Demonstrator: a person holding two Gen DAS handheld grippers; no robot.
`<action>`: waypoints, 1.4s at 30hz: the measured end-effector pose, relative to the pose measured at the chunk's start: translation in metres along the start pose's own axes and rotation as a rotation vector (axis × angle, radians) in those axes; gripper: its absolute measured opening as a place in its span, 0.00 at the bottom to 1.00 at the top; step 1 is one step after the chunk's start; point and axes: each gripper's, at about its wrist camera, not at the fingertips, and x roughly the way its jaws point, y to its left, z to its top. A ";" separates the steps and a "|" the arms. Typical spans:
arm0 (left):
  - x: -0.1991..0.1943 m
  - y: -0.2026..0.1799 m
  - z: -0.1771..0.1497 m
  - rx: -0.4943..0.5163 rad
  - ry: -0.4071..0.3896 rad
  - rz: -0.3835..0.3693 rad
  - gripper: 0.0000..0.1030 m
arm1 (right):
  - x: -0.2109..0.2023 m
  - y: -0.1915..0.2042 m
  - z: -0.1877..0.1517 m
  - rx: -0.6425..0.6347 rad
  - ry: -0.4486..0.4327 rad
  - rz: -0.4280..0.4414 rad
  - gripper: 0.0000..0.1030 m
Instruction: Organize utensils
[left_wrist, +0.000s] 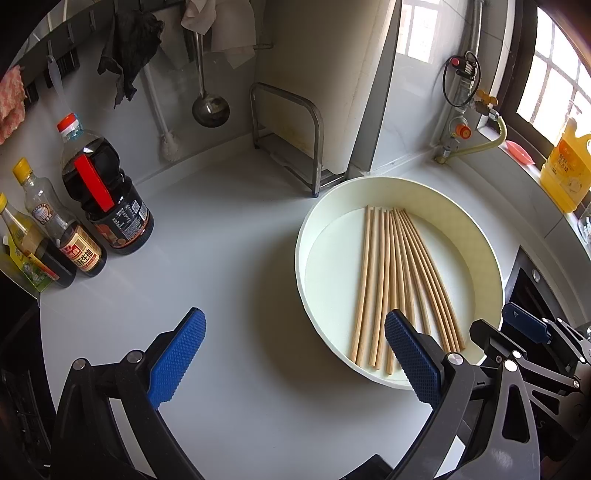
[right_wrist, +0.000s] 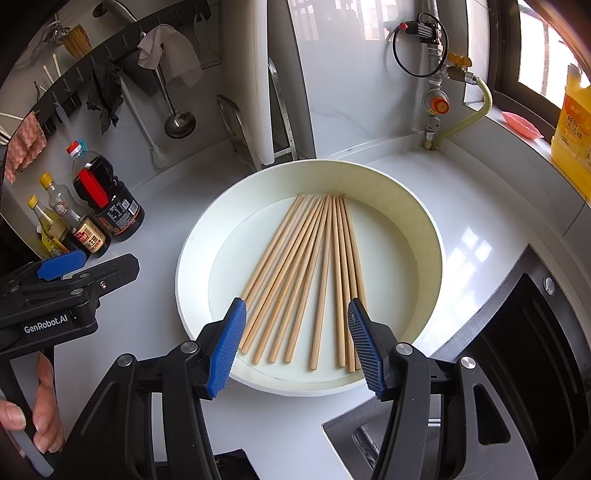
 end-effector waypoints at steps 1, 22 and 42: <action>0.000 0.000 0.000 -0.001 -0.002 0.000 0.93 | 0.000 0.000 0.000 0.000 0.000 0.000 0.53; -0.003 0.004 0.001 -0.001 -0.017 0.033 0.93 | -0.001 0.001 0.000 0.000 -0.002 -0.002 0.53; 0.001 0.003 0.001 0.001 0.007 0.030 0.93 | -0.001 0.000 0.000 0.000 -0.001 -0.001 0.53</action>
